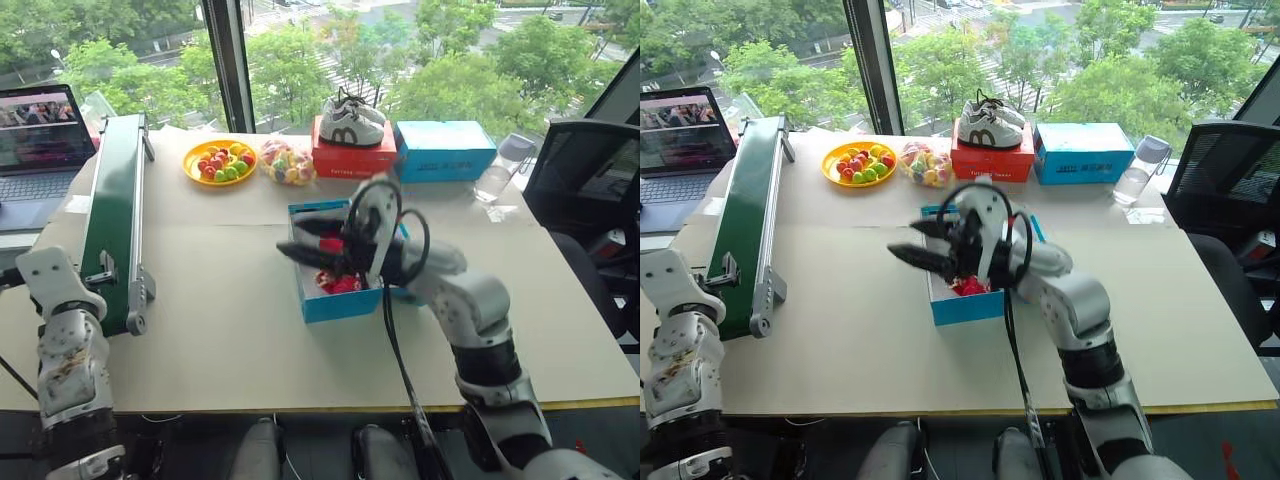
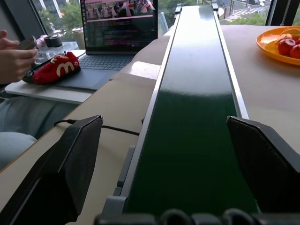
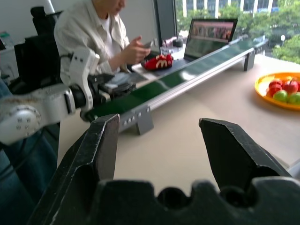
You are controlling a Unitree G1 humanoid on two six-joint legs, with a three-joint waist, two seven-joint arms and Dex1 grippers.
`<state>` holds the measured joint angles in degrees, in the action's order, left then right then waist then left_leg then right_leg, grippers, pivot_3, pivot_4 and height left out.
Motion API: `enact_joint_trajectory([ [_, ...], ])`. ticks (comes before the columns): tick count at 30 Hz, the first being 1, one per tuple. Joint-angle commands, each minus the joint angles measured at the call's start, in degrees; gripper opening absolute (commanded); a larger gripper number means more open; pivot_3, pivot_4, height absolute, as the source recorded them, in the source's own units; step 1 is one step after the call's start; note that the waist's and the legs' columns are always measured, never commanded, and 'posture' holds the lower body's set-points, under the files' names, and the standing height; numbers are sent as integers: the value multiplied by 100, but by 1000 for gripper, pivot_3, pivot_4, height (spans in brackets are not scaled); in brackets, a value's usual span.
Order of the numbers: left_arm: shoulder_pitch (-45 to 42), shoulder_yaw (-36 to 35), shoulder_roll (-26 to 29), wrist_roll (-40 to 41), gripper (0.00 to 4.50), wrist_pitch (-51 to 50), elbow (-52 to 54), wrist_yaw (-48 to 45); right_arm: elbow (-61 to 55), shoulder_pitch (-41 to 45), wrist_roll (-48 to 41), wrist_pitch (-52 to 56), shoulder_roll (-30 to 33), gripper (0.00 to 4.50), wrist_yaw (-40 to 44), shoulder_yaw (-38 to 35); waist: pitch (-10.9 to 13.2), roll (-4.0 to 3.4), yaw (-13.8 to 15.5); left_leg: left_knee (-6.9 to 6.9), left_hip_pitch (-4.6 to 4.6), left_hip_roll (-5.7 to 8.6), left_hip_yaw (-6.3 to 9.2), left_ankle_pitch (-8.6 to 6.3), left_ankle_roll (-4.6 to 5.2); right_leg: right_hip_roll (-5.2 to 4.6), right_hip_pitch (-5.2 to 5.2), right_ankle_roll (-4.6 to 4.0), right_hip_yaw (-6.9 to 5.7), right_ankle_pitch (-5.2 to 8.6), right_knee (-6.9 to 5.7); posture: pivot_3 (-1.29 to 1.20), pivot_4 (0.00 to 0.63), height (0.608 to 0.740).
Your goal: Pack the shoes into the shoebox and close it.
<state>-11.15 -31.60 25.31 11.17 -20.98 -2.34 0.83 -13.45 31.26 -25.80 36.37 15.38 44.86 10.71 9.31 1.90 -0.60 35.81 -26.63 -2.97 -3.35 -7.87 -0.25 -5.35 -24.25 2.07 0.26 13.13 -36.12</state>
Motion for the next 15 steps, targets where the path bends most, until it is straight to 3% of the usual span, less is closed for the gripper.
enact_joint_trajectory([
  [1, -8, -83, 152, 166, 4500, -299, -31, -162, -122, -327, 275, -795, 18, 3295, 116, 171, 0, 0, -17, 0, -1, -1, -3, 0, -1, 0, -7, -17, 3, -3, 1, 0, 150, 740],
  [2, -4, -93, 153, 169, 4500, -329, -36, -153, -94, -388, 337, -897, -1, 3295, 94, 207, 0, 0, -25, 0, 1, -1, -2, 0, -2, 0, -4, -17, 1, -4, -1, 0, 150, 740],
  [3, -12, -118, 127, 187, 4500, -301, -32, -145, -37, -453, 378, -984, -37, 3793, 56, 221, 0, 1, -39, 0, 1, -3, -2, 1, -3, 2, -7, -18, 2, -5, -1, 0, 150, 740],
  [6, -35, -77, 84, 221, 4500, -212, 28, -192, 81, -636, 578, -1262, -93, 4458, -23, 326, -2, 4, -43, -1, 17, -8, -2, 1, -3, 10, 1, -14, 7, -9, -2, 0, 150, 740],
  [15, -176, 119, 95, 97, 4500, -105, -190, -100, 124, -639, 618, -1291, -270, 4458, -245, 268, -3, 6, -23, -5, 18, -7, -8, 1, -3, 8, 1, -3, 11, -8, 0, 0, 150, 740],
])
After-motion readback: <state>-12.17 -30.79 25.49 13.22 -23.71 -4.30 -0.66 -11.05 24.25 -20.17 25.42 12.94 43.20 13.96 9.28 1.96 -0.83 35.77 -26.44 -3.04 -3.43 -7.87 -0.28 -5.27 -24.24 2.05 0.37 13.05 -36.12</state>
